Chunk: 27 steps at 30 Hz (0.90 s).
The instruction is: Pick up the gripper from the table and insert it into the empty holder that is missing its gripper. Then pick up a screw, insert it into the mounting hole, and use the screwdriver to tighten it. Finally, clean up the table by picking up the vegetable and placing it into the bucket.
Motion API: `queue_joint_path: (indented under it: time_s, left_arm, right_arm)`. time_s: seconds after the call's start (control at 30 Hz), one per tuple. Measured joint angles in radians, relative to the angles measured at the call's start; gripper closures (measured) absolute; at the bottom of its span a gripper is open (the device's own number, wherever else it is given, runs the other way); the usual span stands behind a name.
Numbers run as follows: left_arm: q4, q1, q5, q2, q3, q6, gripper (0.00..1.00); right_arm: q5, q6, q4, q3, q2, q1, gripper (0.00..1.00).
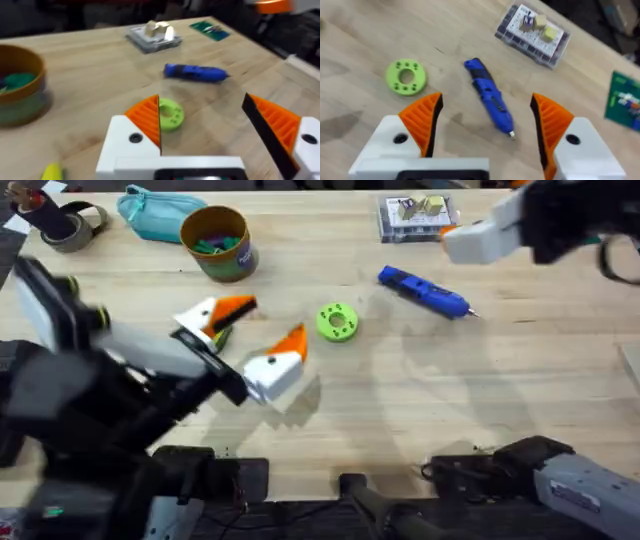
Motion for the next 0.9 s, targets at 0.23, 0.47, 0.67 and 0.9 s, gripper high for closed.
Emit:
queue_joint_path:
  time_s: [0.23, 0.47, 0.67, 0.9]
  left_arm:
    - [-0.491, 0.001, -0.328, 0.338, 0.408, 0.108, 0.014]
    - [-0.615, 0.002, -0.414, 0.43, 0.511, 0.144, 0.014]
    - [-0.615, 0.002, -0.414, 0.43, 0.511, 0.144, 0.014]
    - [-0.615, 0.002, -0.414, 0.43, 0.511, 0.144, 0.014]
  right_arm:
    - [-0.015, 0.163, -0.135, 0.0, -0.084, 0.0, 0.007]
    - [-0.016, 0.181, -0.147, 0.0, -0.079, 0.0, 0.007]
    - [-0.016, 0.181, -0.147, 0.0, -0.079, 0.0, 0.007]
    - [-0.016, 0.181, -0.147, 0.0, -0.079, 0.0, 0.007]
